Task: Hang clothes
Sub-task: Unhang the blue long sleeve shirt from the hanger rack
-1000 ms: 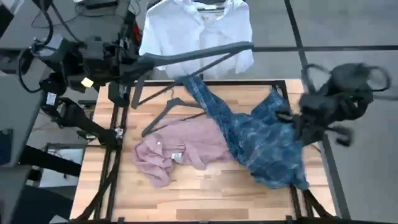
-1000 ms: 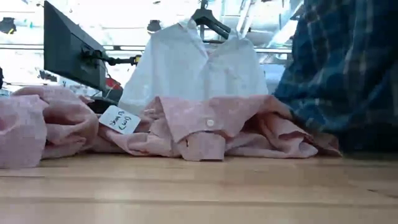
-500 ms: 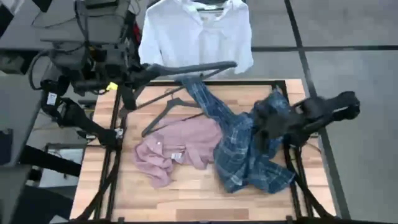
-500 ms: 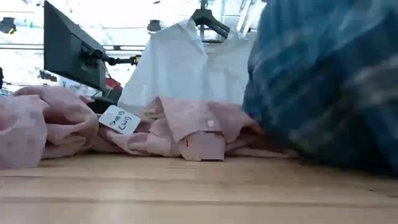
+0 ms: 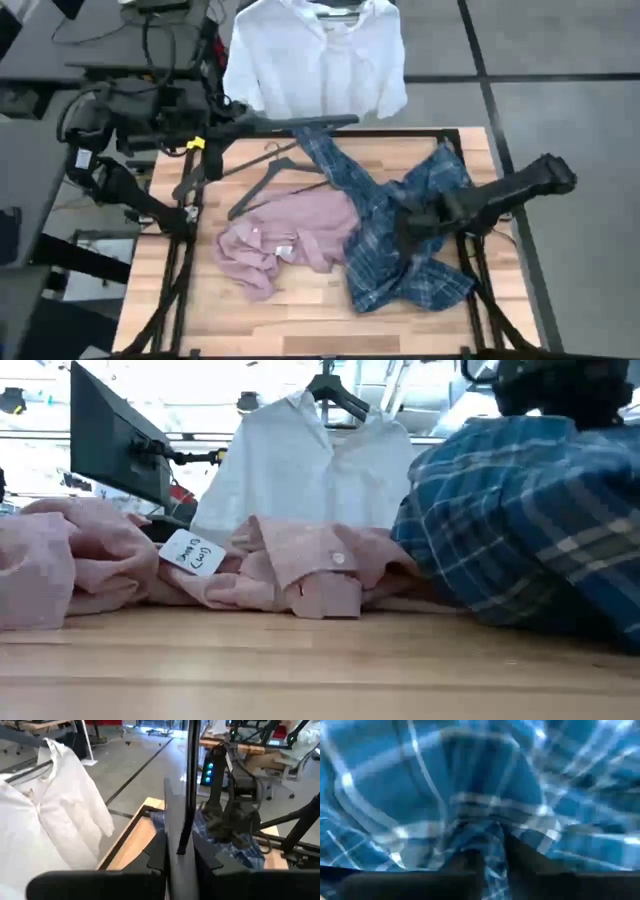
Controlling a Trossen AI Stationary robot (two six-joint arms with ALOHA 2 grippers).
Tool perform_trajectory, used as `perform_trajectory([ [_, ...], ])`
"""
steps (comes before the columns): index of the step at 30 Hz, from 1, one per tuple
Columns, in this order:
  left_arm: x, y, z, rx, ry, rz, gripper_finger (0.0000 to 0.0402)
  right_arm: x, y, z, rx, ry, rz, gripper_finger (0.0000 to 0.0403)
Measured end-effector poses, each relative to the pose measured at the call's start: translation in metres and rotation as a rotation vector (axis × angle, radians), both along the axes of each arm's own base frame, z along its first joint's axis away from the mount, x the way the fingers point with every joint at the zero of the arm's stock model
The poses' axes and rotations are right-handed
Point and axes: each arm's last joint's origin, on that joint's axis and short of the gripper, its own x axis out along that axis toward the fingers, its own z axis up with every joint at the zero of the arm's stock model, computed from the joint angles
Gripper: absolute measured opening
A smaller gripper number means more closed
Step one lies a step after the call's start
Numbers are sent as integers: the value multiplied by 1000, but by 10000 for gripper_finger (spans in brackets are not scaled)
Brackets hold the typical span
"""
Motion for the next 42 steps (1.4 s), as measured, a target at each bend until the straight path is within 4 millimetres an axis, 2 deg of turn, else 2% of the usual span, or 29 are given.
perform_trajectory([
  [3,2,5,-9,4,87,81,25,-1,-4,3,18,3,-9,153],
  [6,9,11,-24,55,203,199,25,-3,-6,15,32,-44,-13,187],
  [10,19,20,-48,70,294,261,25,-5,-12,29,21,-109,-18,208],
  [13,23,21,-71,60,296,267,25,-7,-15,32,16,-125,-31,211],
  [17,28,27,-125,44,330,316,25,-6,-15,31,14,-120,-30,210],
  [25,38,32,-253,49,434,340,25,-2,-9,25,7,-87,-2,210],
  [27,39,32,-275,51,466,338,25,-2,-9,25,7,-88,-2,209],
  [30,40,32,-299,68,494,340,33,-2,-9,25,8,-89,-3,209],
  [34,41,33,-318,85,567,333,68,-2,-9,25,8,-88,-2,209],
  [37,44,33,-324,85,595,330,88,-2,-9,25,8,-88,-3,209],
  [39,44,32,-322,76,600,311,100,-2,-9,25,8,-89,-3,209],
  [42,47,31,-308,26,566,265,120,-3,-8,25,23,-85,2,209],
])
